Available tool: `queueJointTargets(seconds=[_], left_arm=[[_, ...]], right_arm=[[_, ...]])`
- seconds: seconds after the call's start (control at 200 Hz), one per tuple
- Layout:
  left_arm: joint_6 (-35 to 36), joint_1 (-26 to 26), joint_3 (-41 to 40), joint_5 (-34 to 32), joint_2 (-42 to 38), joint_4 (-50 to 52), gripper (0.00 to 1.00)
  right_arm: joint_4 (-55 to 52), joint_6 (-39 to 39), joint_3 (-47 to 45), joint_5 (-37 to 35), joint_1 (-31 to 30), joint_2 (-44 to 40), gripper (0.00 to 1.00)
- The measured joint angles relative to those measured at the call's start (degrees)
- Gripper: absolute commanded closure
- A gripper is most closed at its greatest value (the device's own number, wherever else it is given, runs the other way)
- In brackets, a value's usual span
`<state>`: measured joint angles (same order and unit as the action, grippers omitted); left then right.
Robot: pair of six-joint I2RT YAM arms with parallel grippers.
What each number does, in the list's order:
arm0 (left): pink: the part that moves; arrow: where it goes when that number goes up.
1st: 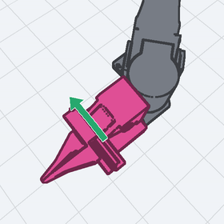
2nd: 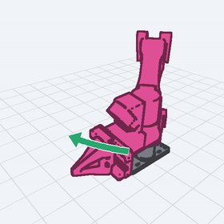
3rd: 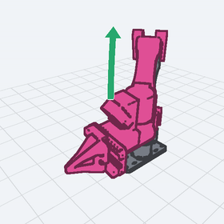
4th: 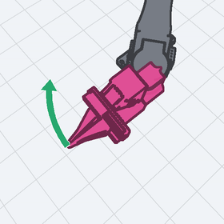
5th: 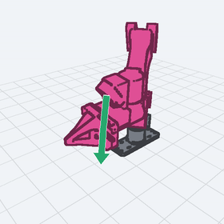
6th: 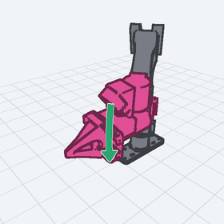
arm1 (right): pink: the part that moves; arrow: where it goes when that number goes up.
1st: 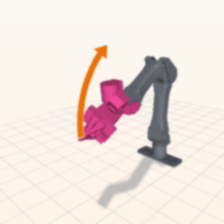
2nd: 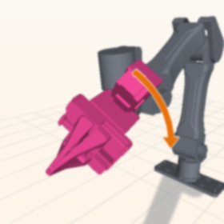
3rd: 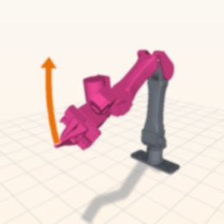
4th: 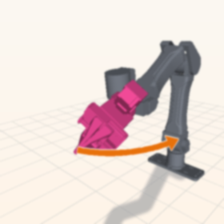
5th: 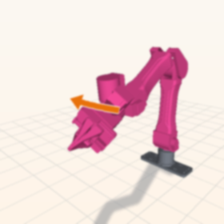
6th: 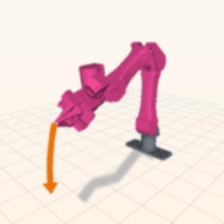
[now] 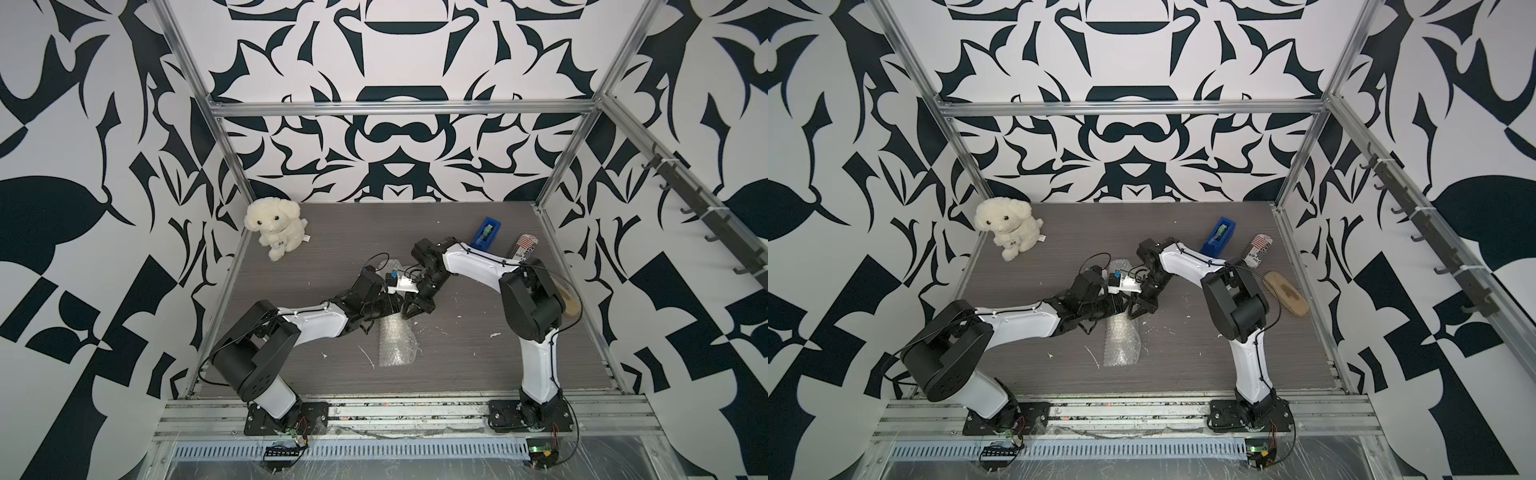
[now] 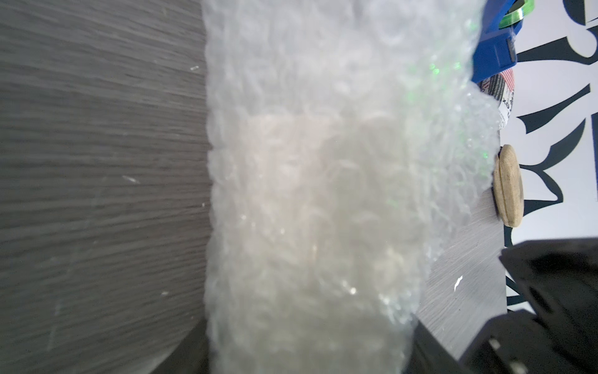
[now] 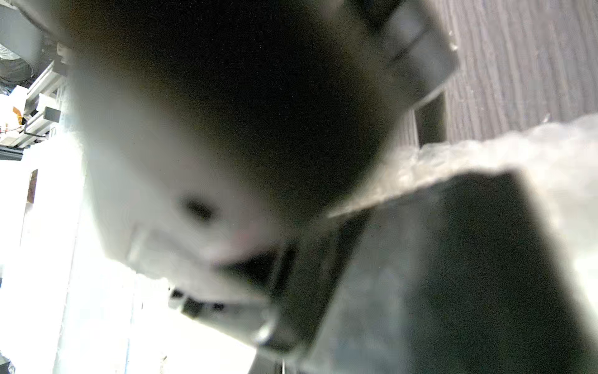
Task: Wrap vases in bubble wrap
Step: Stick the tape on the bubble wrap.
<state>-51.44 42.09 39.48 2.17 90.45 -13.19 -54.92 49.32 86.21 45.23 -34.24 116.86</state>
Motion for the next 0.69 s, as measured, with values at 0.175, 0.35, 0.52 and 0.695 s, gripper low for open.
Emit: queueJointTargets(seconds=[0.175,0.35,0.52,0.695], left_arm=[[-0.9,0.0,-1.3,-1.7,-0.6,-2.1,0.11],[-1.3,0.0,-2.3,-3.0,-0.6,-4.0,0.1],[-1.6,0.0,-4.6,-4.8,-2.5,-4.0,0.01],[-2.0,-0.2,-6.6,-6.2,-6.8,-4.0,0.0]], right_arm=[[-0.7,0.0,0.6,0.3,0.0,0.0,0.92],[-1.0,0.1,1.3,0.4,0.0,0.5,0.92],[-1.0,0.0,1.8,1.4,-0.3,1.6,0.92],[-1.2,0.2,2.0,2.6,0.4,2.2,0.92]])
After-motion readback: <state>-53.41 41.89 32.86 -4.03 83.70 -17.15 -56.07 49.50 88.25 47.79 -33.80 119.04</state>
